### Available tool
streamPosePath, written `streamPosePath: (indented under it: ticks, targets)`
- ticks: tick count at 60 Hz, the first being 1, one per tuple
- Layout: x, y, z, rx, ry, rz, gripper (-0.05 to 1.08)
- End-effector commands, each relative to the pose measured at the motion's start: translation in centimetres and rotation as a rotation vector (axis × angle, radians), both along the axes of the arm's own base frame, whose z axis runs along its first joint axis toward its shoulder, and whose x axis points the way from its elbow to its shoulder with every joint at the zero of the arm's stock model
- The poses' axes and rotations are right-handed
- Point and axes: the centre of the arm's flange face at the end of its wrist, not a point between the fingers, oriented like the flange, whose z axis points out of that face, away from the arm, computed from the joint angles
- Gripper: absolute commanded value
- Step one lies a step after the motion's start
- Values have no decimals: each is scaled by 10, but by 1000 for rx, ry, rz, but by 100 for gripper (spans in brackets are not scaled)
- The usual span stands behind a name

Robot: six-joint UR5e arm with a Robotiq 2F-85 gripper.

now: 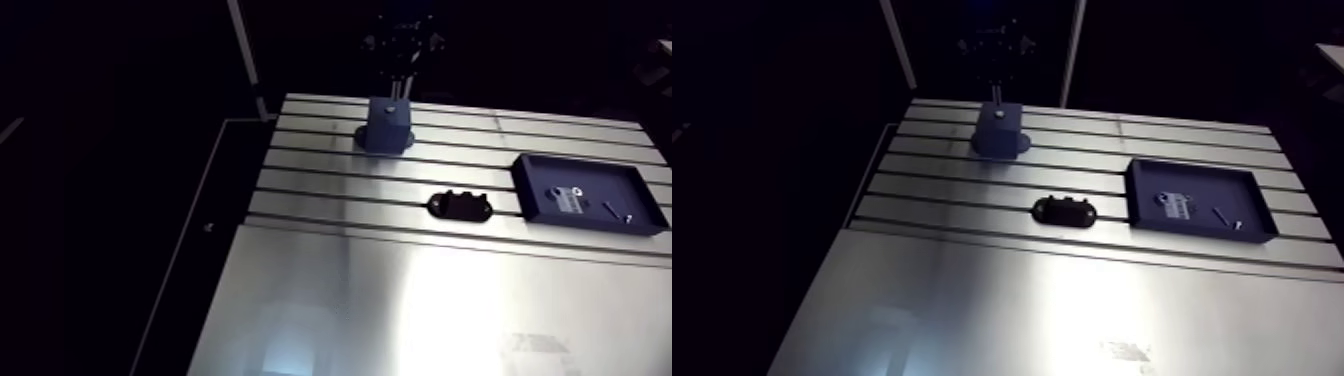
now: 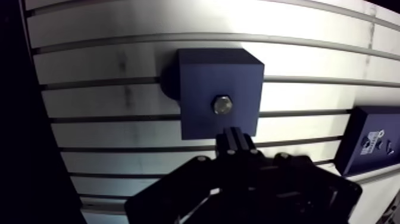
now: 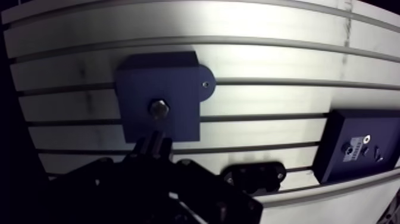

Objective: Pick up the M10 bolt and insert it into the hex recess until seated.

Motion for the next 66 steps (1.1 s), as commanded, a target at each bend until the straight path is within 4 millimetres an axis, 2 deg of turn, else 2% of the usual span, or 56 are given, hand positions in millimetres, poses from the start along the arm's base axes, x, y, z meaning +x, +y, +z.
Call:
streamPosePath:
  ticks: [1, 34, 66]
  targets:
    - [0, 1, -6, 2, -9, 2, 108]
    - [-6, -1, -24, 2, -30, 0, 108]
    - [-9, -3, -29, 1, -32, 11, 108]
